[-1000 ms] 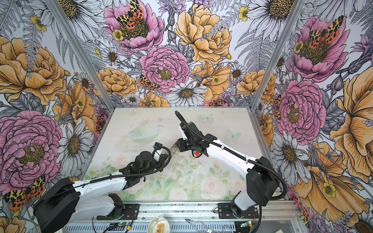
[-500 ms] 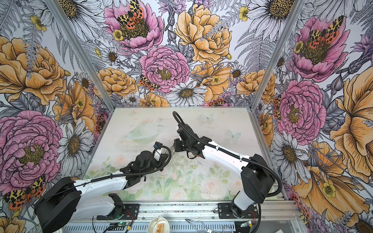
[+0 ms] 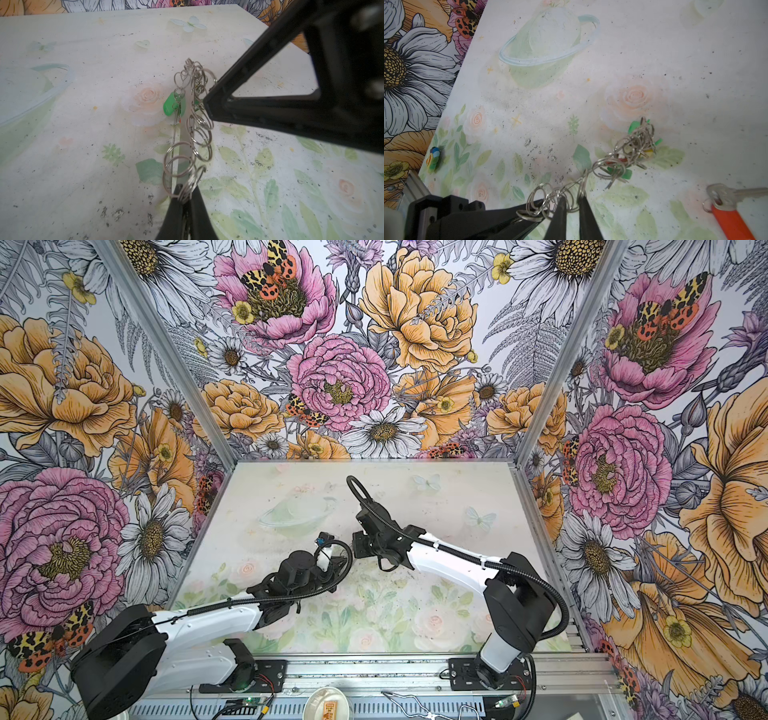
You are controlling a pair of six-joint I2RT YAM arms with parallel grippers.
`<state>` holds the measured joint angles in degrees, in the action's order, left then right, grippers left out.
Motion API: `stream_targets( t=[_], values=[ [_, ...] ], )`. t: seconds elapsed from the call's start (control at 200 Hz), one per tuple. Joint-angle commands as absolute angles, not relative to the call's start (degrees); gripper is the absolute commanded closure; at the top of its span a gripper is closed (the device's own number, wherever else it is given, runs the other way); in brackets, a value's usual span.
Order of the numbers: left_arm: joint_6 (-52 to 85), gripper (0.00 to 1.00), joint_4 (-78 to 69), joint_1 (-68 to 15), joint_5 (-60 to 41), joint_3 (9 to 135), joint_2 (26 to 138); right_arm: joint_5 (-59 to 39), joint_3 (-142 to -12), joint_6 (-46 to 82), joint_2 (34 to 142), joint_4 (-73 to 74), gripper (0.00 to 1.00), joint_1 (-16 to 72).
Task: Put the keys on the keyring
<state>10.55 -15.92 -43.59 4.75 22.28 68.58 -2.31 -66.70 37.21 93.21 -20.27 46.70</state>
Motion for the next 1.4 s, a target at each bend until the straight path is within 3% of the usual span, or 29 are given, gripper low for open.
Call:
stream_targets(
  t=[0.0,0.32,0.641,1.106,1.396],
  values=[
    [11.1,1.0,-16.7,-43.1,5.4,22.8,68.3,-1.6,-67.2,37.6,93.8,-18.6,0.89,46.8],
    [11.1,1.0,-16.7,-43.1,5.0,22.7,67.9,0.8,-67.1,37.6,93.4,-18.9,0.84,46.7],
    [10.5,1.0,-16.4,-43.2,5.1,22.3,67.6,1.7,-67.3,36.1,92.7,-19.9,1.0,46.5],
    [6.3,1.0,-14.5,-41.3,1.8,21.5,65.1,-12.1,-70.6,24.2,93.0,-31.5,1.0,42.3],
    [5.0,1.0,-14.7,-41.4,-0.2,22.3,66.1,-11.5,-73.0,21.7,94.2,-35.5,1.0,42.9]
  ],
)
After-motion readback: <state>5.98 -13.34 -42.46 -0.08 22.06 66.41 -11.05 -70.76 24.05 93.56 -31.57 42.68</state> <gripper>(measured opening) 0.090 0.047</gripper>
